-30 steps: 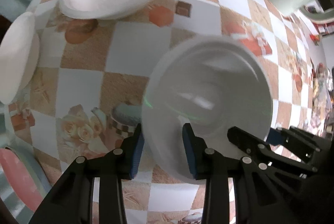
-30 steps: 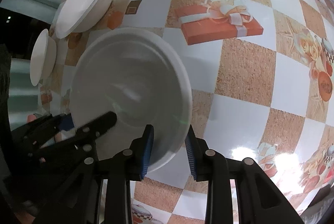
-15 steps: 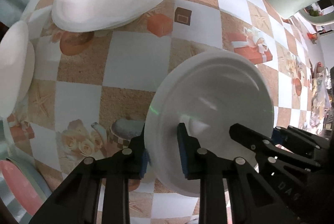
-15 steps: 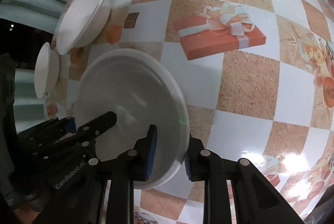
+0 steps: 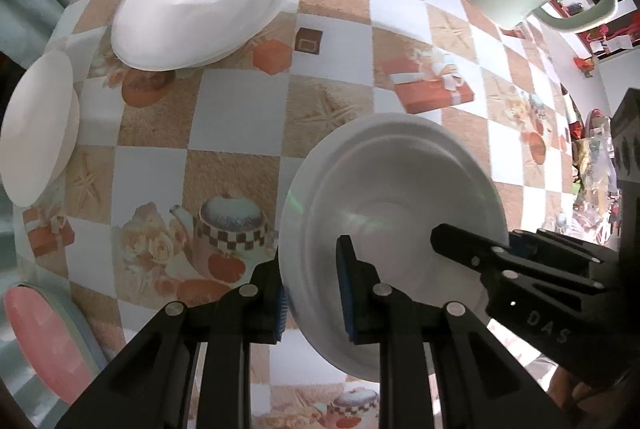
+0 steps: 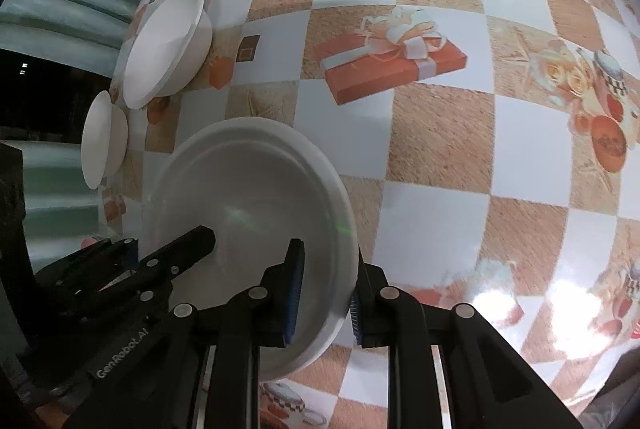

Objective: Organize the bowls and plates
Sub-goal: 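Lift the white bowl with both grippers and carry it toward the plate stack, then lower the white bowl onto the table beside the pink plate stack, then open both grippers and pull them back from the bowl, then reach both grippers to the white bowl by the tomato dish and close on its rim, then lift the second white bowl and carry it over the first bowl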

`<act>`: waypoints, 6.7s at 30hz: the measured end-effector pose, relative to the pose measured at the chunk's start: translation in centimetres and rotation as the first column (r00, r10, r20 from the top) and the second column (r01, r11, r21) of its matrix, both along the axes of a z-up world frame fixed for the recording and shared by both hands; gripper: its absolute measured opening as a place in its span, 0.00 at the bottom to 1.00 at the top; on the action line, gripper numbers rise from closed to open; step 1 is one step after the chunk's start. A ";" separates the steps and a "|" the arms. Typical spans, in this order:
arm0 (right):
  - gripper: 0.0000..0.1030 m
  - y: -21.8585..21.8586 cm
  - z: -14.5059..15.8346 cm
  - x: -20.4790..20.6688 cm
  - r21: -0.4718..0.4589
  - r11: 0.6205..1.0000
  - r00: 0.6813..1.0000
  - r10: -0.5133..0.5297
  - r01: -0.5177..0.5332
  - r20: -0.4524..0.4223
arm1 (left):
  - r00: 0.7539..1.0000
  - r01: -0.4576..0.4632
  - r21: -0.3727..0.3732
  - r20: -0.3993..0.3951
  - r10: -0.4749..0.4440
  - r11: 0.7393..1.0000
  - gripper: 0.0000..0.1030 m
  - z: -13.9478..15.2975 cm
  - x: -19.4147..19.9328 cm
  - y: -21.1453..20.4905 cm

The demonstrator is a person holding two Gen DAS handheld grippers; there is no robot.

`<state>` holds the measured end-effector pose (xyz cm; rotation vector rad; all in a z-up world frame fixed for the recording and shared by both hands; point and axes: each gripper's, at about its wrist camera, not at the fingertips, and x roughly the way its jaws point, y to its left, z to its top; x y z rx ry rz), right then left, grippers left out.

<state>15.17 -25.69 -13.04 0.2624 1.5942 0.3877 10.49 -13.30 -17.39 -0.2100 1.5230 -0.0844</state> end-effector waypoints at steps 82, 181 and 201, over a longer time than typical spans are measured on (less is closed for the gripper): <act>0.23 31.7 5.5 7.1 -0.127 0.966 0.961 0.241 -0.224 0.134 | 0.956 -0.281 0.049 0.099 0.276 0.958 0.23 2.7 2.0 30.9; 0.30 11.2 -2.3 4.6 -0.110 0.992 0.997 -0.069 0.065 -0.038 | 0.976 0.214 0.089 -0.067 -0.208 0.973 0.31 -4.4 3.1 8.0; 0.30 11.0 -2.7 0.6 -0.140 0.987 0.993 -0.095 0.084 -0.068 | 0.996 0.067 0.130 -0.059 -0.059 0.989 0.70 -5.9 0.4 10.8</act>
